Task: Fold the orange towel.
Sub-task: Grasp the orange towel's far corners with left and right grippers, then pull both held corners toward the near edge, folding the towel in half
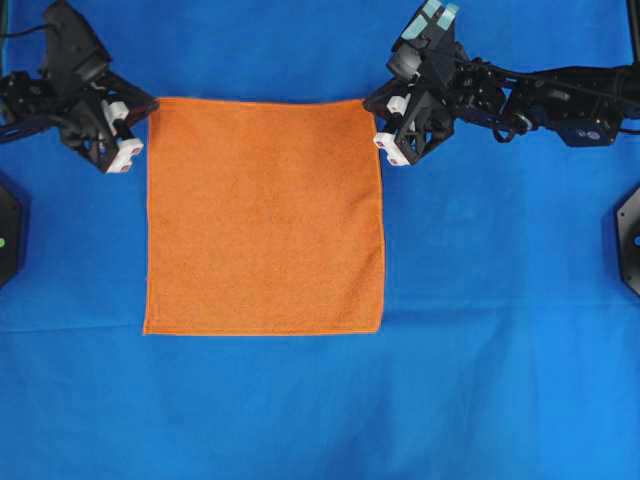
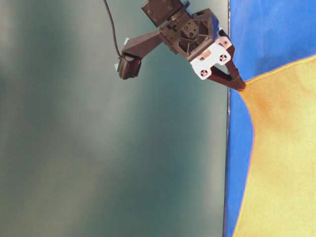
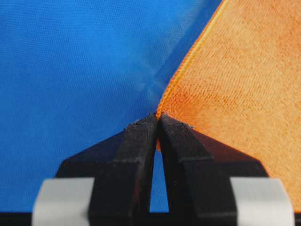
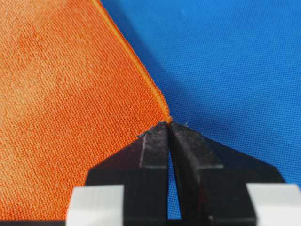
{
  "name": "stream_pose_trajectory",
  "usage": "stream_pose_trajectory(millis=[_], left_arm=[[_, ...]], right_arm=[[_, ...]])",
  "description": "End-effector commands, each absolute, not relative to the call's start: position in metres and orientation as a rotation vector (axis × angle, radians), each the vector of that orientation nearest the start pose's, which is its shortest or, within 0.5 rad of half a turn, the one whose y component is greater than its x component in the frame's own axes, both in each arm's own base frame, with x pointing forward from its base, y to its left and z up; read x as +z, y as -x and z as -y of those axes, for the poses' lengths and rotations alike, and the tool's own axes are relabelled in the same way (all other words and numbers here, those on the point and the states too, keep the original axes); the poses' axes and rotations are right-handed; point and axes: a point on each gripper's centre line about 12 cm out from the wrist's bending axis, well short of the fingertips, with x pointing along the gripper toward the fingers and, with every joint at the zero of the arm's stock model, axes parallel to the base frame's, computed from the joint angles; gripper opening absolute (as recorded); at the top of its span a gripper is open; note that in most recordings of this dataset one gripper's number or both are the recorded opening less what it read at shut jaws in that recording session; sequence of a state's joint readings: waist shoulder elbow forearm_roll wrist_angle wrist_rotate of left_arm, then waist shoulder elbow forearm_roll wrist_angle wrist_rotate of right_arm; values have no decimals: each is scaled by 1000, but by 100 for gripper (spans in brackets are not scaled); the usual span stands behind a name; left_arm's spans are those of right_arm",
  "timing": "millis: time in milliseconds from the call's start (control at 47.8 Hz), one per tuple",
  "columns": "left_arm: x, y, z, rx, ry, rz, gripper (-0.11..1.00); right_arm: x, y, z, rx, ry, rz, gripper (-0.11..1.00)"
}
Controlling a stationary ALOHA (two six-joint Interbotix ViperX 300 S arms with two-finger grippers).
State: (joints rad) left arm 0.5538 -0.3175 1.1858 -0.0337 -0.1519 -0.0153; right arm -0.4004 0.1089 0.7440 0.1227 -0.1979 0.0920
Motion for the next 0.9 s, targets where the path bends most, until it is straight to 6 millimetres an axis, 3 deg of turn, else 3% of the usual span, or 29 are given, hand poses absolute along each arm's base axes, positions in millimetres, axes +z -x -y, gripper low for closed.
stream_pose_trajectory(millis=[0, 188, 356, 649, 879], left_arm=[[129, -210, -127, 540, 236, -681, 1], [127, -214, -117, 496, 235, -730, 1], [129, -219, -95, 414, 232, -795, 1], [141, -221, -41, 219, 190, -840, 1], [141, -221, 9, 84, 255, -864, 1]], right_arm=[[134, -353, 152, -475, -322, -568, 2], [135, -354, 147, -463, -317, -567, 2], [142, -356, 127, -412, -305, -573, 2], [146, -359, 60, -247, -282, -660, 2], [144, -360, 5, -119, -273, -702, 2]])
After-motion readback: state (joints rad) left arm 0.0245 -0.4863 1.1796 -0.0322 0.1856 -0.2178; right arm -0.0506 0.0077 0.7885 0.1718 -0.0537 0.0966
